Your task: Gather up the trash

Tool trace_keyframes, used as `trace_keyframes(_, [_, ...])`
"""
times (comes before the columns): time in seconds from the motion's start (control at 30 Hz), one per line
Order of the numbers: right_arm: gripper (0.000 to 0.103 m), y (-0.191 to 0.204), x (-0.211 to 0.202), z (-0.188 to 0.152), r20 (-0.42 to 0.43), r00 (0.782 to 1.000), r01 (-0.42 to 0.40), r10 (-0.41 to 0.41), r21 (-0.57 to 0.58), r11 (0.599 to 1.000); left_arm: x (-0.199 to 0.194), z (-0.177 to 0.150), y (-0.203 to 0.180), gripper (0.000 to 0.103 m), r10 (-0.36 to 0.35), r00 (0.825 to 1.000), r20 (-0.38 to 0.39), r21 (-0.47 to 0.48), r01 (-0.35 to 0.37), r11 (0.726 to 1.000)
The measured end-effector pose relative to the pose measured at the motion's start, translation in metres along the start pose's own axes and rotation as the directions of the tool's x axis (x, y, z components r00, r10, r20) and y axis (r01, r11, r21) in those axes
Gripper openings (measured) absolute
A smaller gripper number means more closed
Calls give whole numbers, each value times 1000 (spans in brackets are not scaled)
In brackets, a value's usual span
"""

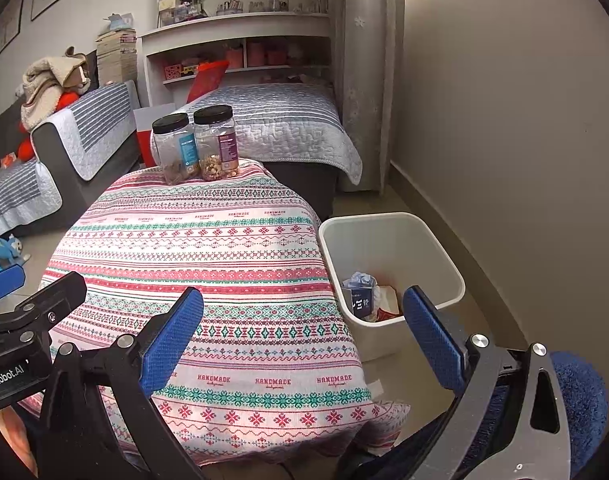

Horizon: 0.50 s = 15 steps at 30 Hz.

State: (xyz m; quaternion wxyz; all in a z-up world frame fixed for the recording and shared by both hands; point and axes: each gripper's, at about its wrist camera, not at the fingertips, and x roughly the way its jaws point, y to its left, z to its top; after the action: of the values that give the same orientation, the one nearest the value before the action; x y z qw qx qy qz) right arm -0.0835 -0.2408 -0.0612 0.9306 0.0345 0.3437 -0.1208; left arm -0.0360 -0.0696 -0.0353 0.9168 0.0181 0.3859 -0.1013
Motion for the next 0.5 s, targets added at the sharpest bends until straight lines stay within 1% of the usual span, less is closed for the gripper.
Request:
trace_keyframes(0.17, [96,-3,1,0,-8,1000,7,-7,2,1000,2,0,-3,96,2,1000,1,9,-2,1000])
trace_keyframes(0.33, [96,-3,5,-1,-19,1000,21,-21,-7,1000,9,-1,-4,96,-12,999,-30,-10,12,1000])
trace_keyframes(0.5, [96,-2,4,-2,-20,999,27,-27,-8,1000,9,-2,-5,96,-5,1000,-26,-5,5,1000])
